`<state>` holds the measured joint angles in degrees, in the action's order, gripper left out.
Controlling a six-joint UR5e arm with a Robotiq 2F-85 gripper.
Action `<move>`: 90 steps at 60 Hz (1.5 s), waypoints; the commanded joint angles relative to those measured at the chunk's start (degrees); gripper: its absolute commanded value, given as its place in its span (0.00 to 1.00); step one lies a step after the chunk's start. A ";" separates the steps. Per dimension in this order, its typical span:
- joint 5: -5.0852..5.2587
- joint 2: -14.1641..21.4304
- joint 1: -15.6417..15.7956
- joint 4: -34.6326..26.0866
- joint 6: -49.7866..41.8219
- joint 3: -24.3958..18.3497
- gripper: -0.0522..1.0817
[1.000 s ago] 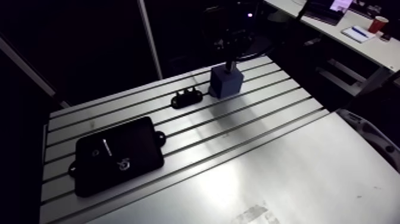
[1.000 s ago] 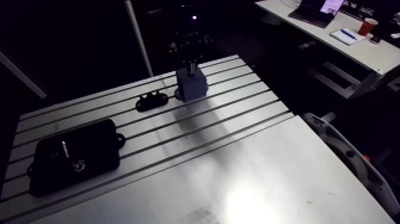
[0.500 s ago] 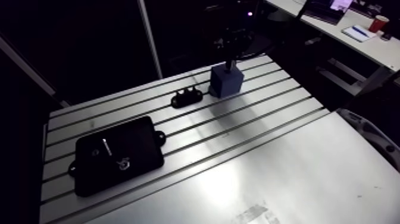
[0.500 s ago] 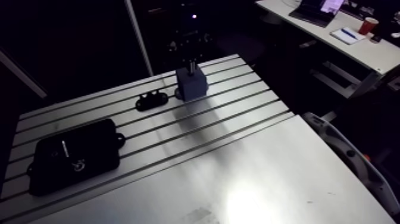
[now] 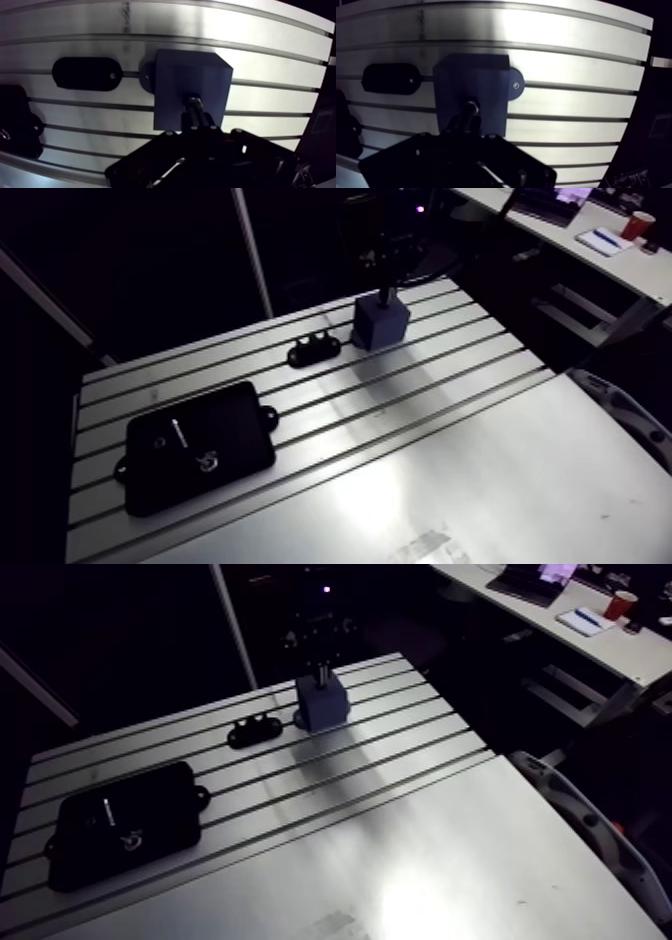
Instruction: Pick up the M10 bolt and insert it into the hex recess until seated.
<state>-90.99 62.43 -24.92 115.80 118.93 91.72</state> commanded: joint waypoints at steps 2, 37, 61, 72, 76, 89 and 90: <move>0.07 -0.25 0.04 0.00 0.13 -0.18 0.90; 0.07 -0.43 0.04 0.00 0.30 -0.10 0.90; 0.16 -0.52 0.04 0.09 0.39 -0.10 0.90; 0.16 -0.52 0.04 0.09 0.39 -0.01 0.90; 0.16 -0.85 0.04 0.09 0.39 -0.08 0.90; 0.16 -0.87 0.04 0.18 0.39 -0.10 0.90; 0.16 -0.87 0.04 0.18 0.39 -0.10 0.90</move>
<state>-90.84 61.64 -24.88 115.94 119.31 91.66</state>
